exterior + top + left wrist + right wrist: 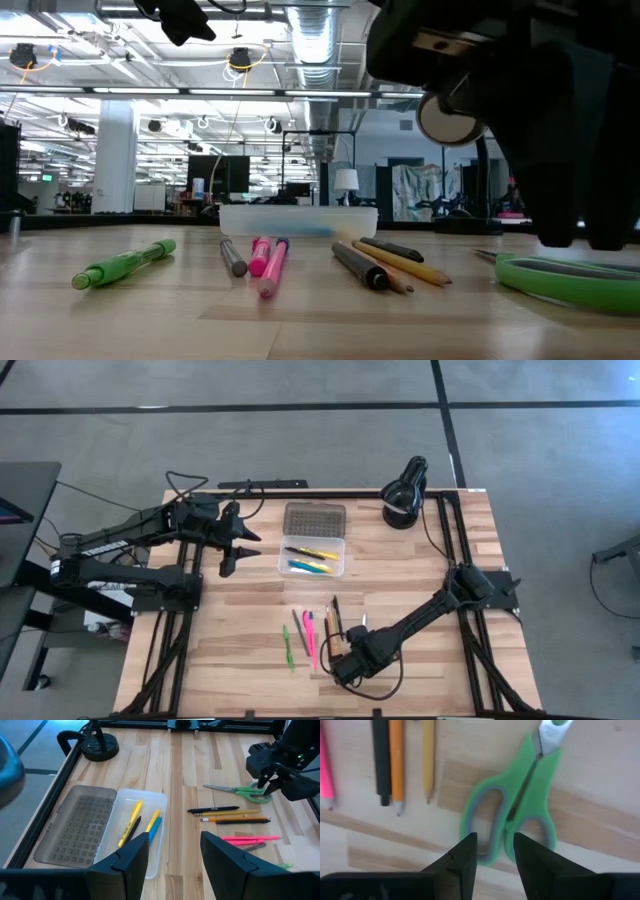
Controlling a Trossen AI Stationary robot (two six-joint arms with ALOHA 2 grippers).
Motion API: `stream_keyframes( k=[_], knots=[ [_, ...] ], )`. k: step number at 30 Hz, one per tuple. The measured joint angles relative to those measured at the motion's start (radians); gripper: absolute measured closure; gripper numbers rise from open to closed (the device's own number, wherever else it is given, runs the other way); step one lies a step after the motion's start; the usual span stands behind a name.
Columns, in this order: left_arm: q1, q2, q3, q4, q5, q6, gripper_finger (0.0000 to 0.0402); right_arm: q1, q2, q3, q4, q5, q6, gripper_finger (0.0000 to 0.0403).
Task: Pick & place school supplies into a supply box
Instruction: Put the green scissors into the supply box
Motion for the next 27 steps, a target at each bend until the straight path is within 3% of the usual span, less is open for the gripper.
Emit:
stream_keyframes(
  k=[18, 27],
  knots=[
    [0.0, 0.0, 0.0, -0.016, 0.0, 0.002, 0.0229, 0.0, 0.051, 0.0, 0.016, -0.072, -0.01, 0.0243],
    [0.0, 0.0, 0.0, -0.017, 0.0, 0.003, 0.0229, -0.004, 0.087, 0.005, 0.023, -0.11, -0.02, 0.0266]
  ],
)
